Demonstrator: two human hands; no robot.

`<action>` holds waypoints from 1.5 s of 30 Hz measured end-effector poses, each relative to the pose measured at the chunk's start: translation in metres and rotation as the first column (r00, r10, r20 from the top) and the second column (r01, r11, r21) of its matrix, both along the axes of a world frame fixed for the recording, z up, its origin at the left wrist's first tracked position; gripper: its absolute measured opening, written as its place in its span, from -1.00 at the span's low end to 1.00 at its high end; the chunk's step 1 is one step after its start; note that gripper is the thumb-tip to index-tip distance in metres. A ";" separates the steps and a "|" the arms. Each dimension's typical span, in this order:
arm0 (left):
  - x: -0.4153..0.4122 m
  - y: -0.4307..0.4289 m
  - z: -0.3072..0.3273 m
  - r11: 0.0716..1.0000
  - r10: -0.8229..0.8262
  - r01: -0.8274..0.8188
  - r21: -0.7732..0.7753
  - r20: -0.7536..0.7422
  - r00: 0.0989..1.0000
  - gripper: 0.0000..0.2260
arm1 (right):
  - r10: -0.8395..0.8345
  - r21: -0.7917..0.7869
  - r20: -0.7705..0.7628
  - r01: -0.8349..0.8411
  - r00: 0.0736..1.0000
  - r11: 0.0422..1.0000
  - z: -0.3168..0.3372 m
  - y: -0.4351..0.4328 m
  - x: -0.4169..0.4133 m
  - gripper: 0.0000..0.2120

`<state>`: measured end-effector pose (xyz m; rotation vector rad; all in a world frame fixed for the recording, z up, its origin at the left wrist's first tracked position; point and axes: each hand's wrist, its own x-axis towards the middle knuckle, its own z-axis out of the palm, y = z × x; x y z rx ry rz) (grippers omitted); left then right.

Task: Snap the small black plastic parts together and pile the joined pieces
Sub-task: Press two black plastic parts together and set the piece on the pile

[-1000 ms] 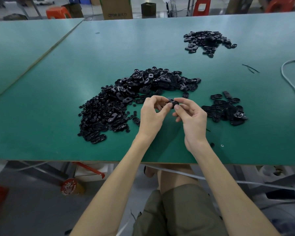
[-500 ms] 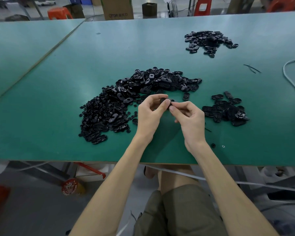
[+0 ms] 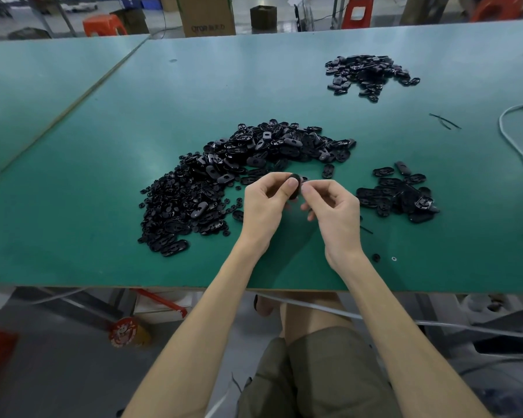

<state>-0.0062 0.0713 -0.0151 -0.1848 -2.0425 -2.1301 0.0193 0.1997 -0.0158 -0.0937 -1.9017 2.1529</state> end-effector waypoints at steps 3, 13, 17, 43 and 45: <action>0.001 0.001 0.000 0.997 -0.073 0.073 -0.037 -0.008 0.997 -0.85 | -0.045 -0.048 0.000 0.045 0.999 0.998 0.000 0.000 -0.001 -0.95; 0.000 0.000 -0.001 0.994 -0.108 0.108 -0.028 -0.009 0.994 -0.85 | -0.086 -0.029 0.016 0.087 0.996 0.996 -0.003 0.001 -0.002 -0.94; 0.001 0.001 0.000 0.986 -0.152 0.152 -0.060 0.003 0.988 -0.81 | -0.108 -0.030 0.041 0.109 0.993 0.994 -0.004 0.001 -0.003 -0.89; 0.004 0.003 0.004 0.989 -0.113 0.113 -0.099 0.009 0.994 -0.78 | -0.087 0.029 0.034 0.086 0.996 0.996 -0.003 0.000 -0.002 -0.91; 0.004 0.004 0.005 0.990 -0.105 0.106 -0.097 0.019 0.994 -0.78 | -0.082 0.041 0.038 0.081 0.996 0.996 -0.003 0.000 -0.002 -0.91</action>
